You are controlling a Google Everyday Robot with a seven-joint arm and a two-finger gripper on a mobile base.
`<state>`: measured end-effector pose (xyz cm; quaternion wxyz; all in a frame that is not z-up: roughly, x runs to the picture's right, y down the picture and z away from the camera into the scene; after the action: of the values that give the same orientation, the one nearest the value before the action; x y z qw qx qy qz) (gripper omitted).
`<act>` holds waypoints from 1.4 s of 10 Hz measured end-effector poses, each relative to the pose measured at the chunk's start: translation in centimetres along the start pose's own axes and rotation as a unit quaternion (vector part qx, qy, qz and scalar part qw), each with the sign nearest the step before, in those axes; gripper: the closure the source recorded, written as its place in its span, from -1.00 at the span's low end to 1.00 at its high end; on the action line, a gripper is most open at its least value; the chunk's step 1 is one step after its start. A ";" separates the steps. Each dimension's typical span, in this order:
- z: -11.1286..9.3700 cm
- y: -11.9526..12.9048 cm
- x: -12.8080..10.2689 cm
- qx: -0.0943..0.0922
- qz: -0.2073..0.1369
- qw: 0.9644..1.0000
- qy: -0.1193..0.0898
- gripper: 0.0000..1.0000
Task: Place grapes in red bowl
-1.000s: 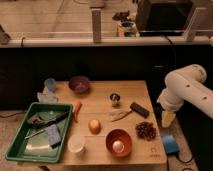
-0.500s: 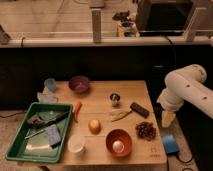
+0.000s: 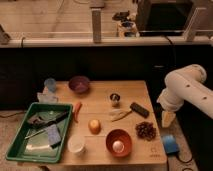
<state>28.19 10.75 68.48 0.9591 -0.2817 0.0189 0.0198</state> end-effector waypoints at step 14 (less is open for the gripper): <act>6.6 2.0 -3.7 -0.003 -0.084 0.996 -0.035 -0.60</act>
<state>24.52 15.86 73.15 0.9566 -0.2843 -0.0385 -0.0504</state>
